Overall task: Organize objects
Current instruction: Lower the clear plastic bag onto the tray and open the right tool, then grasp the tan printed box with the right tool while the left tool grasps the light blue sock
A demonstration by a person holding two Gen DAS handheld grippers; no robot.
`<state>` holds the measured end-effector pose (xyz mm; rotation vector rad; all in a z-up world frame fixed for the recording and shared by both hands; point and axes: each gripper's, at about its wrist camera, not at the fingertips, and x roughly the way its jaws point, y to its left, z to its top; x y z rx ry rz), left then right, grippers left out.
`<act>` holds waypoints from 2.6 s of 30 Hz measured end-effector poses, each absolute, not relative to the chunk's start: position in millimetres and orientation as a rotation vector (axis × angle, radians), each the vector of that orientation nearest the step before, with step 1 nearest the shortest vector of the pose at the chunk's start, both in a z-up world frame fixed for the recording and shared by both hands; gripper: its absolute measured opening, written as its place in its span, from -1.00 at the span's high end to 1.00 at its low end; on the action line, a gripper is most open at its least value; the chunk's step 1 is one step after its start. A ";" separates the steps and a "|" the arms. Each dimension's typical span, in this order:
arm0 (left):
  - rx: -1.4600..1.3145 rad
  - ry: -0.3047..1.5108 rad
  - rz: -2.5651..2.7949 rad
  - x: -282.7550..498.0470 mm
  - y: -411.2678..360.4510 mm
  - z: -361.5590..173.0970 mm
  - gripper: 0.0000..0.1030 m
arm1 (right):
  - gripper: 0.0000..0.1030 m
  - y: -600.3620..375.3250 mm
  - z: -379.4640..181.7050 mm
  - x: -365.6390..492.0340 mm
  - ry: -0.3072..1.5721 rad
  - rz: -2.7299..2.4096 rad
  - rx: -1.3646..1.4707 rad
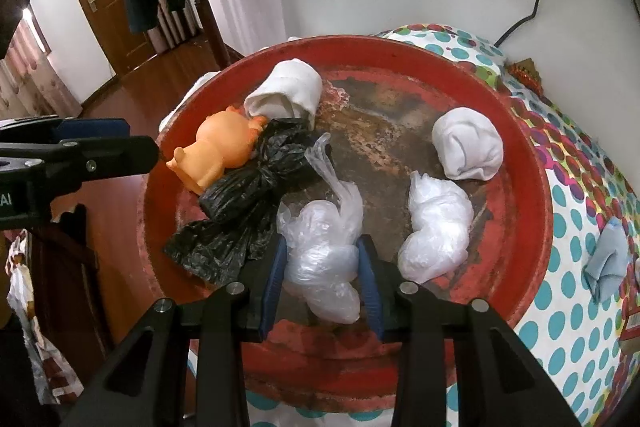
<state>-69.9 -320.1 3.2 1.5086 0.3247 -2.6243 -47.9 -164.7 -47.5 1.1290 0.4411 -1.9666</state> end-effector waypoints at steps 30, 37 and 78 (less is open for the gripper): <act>1.598 0.186 -2.702 -72.6 -255.3 -1.0 -0.09 | -0.30 23.3 -17.6 -102.1 0.235 -2.352 1.237; 1.615 0.059 -2.729 -71.4 -226.7 -4.0 -0.09 | -0.42 112.1 -30.3 -123.3 0.184 -2.519 1.314; 1.971 -0.104 -2.965 -195.6 -3.6 -37.0 -0.09 | 0.13 178.9 -72.4 -170.4 -0.007 -2.607 1.200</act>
